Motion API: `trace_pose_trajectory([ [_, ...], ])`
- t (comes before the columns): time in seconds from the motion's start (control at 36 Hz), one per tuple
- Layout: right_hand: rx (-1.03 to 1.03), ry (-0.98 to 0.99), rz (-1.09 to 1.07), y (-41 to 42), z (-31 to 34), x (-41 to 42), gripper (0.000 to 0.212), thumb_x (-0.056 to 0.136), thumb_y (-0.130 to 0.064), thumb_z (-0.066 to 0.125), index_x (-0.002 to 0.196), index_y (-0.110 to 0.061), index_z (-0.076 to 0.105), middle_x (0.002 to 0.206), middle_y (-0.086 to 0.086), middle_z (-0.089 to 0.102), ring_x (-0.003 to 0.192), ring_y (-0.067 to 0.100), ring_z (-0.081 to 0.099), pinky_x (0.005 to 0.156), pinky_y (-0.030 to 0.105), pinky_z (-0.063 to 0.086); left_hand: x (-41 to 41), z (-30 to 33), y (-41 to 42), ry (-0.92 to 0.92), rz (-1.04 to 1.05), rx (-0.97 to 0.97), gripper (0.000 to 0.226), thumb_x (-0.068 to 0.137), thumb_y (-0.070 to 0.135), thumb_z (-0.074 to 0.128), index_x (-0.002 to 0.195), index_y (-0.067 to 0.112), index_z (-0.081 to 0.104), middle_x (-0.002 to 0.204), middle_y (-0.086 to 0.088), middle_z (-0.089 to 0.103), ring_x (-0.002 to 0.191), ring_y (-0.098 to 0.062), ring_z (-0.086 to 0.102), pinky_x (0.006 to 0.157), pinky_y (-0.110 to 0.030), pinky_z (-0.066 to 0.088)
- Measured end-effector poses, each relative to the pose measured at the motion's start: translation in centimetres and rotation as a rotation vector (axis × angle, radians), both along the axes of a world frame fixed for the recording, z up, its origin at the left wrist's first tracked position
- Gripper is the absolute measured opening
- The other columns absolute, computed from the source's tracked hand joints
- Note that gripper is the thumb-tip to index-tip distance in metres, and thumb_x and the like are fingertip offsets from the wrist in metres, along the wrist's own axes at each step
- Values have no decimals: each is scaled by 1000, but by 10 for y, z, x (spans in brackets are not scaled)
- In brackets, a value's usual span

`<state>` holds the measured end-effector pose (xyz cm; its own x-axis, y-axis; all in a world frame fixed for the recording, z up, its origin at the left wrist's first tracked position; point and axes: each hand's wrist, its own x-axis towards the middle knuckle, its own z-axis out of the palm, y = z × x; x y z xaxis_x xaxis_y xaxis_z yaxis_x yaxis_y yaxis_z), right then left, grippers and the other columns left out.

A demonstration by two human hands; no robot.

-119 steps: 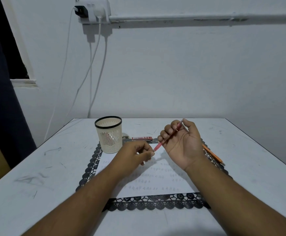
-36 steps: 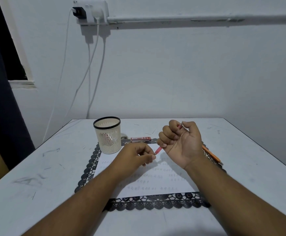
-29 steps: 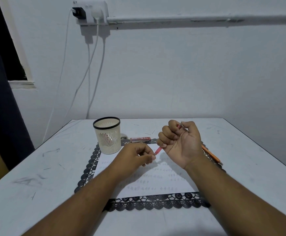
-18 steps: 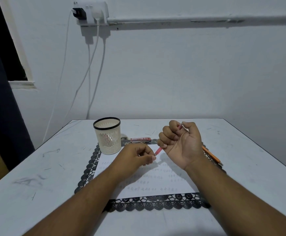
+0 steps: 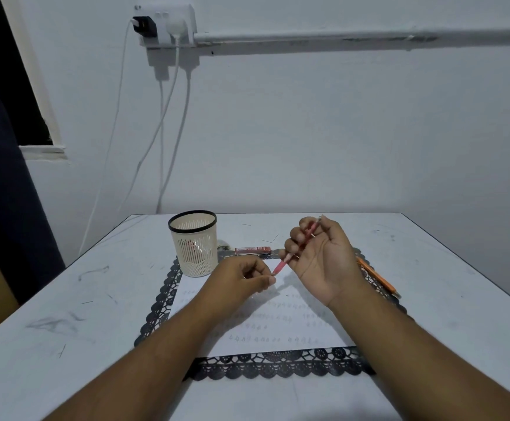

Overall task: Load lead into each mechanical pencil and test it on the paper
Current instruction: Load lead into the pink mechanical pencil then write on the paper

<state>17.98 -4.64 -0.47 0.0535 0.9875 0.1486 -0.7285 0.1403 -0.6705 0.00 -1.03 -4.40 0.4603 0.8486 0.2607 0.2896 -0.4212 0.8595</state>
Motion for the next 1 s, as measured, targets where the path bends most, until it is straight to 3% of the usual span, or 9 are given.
trace_pose_trajectory([
  [0.11,48,24,7,-3,2,-3,32,86,-42,44,70,-15,45,67,1,33,57,16,27,58,33,29,3,2,-3,16,-36,5,11,90,15,77,81,19,74,77,2,73,72,-7,65,72,-21,51],
  [0.33,91,-10,6,-5,2,-4,32,86,-38,44,63,-16,38,63,1,24,57,16,19,53,32,26,7,2,-10,-97,-54,-65,5,87,-1,75,82,1,73,73,-6,68,67,-6,60,65,-13,47],
  [0.58,155,-114,4,-10,1,-4,32,84,-30,38,55,-18,31,55,1,16,54,17,7,51,31,13,9,-3,-12,-123,-103,-179,8,84,5,80,79,8,75,72,-10,61,69,-18,52,66,-30,42],
  [0.75,199,-124,46,-12,2,-6,36,86,-34,39,52,-20,35,52,-2,15,51,15,6,50,30,8,10,0,-14,-72,-138,-148,8,85,6,80,80,4,74,71,-8,58,66,-16,48,61,-19,39],
  [0.89,201,-140,57,-13,0,-6,36,84,-36,42,52,-21,36,49,-4,21,50,14,6,50,28,8,11,-2,-16,-115,-162,-236,8,83,7,82,79,7,74,71,-10,56,70,-20,45,71,-37,37],
  [1.0,182,-137,58,-16,1,-5,36,84,-34,39,51,-20,34,51,-3,16,51,14,5,50,27,8,11,-2,-18,-108,-173,-218,9,82,8,83,81,5,75,72,-10,58,71,-19,47,72,-36,37],
])
